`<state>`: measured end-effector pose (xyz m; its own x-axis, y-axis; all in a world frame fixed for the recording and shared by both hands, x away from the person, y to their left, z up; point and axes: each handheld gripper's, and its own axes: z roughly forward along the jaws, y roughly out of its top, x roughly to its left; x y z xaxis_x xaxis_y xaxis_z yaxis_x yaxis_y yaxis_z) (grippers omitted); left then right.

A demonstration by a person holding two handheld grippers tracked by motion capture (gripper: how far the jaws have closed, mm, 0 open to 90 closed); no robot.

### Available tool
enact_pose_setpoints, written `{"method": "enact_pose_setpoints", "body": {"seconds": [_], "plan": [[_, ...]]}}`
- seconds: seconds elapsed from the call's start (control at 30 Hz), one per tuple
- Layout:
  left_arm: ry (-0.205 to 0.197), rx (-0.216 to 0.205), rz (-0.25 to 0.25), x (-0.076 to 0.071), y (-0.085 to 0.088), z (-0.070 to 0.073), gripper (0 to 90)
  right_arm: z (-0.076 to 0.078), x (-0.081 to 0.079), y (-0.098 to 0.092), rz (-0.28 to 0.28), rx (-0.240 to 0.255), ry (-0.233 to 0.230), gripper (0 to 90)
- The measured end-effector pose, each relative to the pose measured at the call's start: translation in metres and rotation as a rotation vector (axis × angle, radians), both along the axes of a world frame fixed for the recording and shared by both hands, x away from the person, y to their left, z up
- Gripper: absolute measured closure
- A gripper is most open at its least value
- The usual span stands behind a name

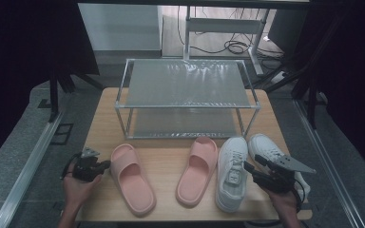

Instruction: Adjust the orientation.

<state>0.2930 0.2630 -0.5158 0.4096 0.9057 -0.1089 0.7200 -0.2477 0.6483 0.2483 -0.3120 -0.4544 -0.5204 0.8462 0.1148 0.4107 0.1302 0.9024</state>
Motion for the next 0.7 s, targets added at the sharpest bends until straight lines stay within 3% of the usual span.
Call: {"method": "enact_pose_setpoints", "body": {"seconds": [0.2, 0.33, 0.43, 0.53, 0.57, 0.7], "plan": [[0.004, 0.002, -0.038, 0.028, -0.024, 0.001, 89.3, -0.001, -0.001, -0.001, -0.01, 0.0, 0.001, 44.0], [-0.003, 0.002, -0.05, 0.039, -0.033, 0.002, 88.6, -0.003, 0.0, -0.001, -0.008, -0.003, 0.006, 44.0], [-0.01, -0.012, -0.048, 0.039, -0.031, 0.004, 85.7, -0.004, 0.0, 0.0, -0.007, -0.005, 0.01, 44.0], [-0.048, -0.065, -0.026, 0.028, -0.02, 0.017, 85.7, -0.005, 0.0, 0.0, -0.009, -0.008, 0.012, 44.0], [-0.072, -0.114, -0.036, 0.013, -0.013, 0.028, 87.9, -0.005, 0.0, -0.002, -0.012, -0.009, 0.013, 44.0], [-0.07, -0.117, -0.097, -0.02, -0.018, 0.039, 89.2, -0.004, -0.001, -0.004, -0.022, -0.002, 0.012, 44.0]]}}
